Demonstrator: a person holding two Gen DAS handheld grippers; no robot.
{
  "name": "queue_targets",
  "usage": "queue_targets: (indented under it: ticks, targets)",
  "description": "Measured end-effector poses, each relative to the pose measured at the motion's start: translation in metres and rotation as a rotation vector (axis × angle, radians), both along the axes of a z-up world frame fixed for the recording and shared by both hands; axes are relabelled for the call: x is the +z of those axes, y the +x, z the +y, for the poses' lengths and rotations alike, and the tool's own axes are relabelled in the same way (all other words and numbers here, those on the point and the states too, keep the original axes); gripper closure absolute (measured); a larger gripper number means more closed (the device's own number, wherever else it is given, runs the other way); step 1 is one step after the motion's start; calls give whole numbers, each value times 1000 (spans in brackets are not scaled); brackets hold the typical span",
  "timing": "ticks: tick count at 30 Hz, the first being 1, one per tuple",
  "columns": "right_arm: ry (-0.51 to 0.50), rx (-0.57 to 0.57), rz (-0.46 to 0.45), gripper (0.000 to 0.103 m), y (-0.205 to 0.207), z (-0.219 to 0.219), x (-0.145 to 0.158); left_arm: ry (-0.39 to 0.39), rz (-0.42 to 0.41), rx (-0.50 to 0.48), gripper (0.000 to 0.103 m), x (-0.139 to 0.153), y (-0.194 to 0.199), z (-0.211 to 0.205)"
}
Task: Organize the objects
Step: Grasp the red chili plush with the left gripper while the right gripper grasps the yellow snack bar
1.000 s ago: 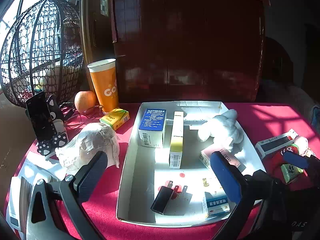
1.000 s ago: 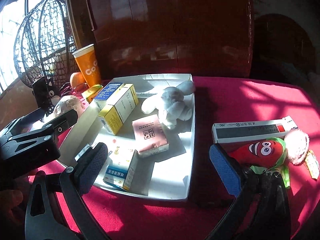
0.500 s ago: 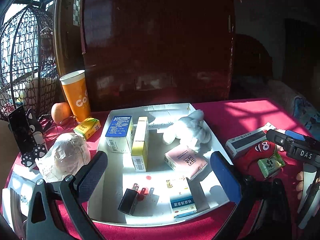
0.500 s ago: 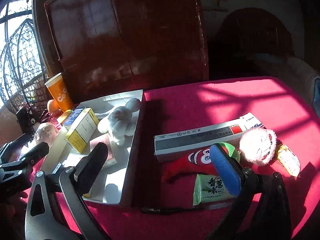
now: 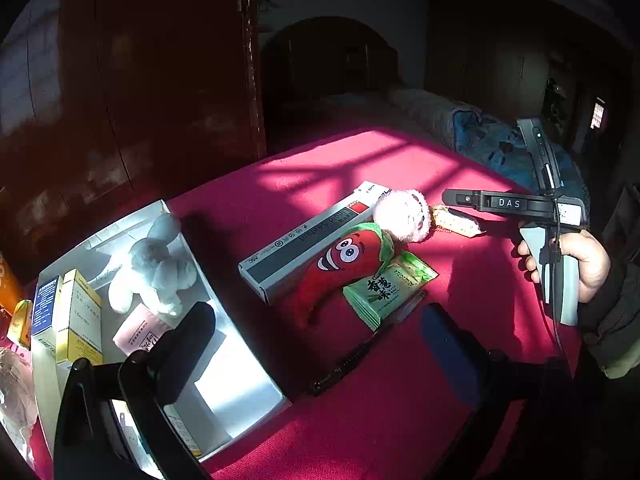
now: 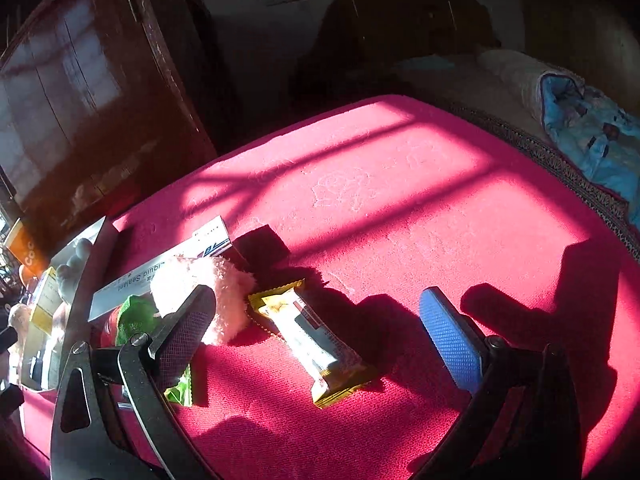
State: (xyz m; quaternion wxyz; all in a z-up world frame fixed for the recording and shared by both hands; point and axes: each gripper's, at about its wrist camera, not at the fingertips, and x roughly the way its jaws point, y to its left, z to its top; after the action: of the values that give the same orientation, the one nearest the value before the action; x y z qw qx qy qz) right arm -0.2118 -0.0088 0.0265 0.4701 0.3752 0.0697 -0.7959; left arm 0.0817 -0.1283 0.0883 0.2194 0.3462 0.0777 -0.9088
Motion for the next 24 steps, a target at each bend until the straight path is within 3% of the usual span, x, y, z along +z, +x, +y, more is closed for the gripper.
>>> queue_targets:
  ticks: [5,9,12,14,18,22,23,24]
  targets:
    - [95,75,103,0,16,-16,-11,8,-92,-52,0,-17,-51,-8]
    - [122,81,48,5,6,-18,-20,-15,-154,-64,0,-32,-76,-8]
    - [129,86,3,19,2,-15,-24,-9,-178,-70,0,-40,-88,-10]
    - [151,84,29,30,6,-15,-24,-19,-201,-72,0,-45,-97,-12]
    - [205,110,82,32,18,-21,-26,-76,-242,-84,0,-51,-117,-12]
    - [241,121,131,48,26,-26,-26,-82,-286,-99,1,-57,-133,-14]
    - [239,120,131,55,25,-25,-26,-76,-289,-99,6,-59,-134,-14]
    - [232,119,125,57,24,-24,-25,-64,-282,-101,18,-60,-134,-15]
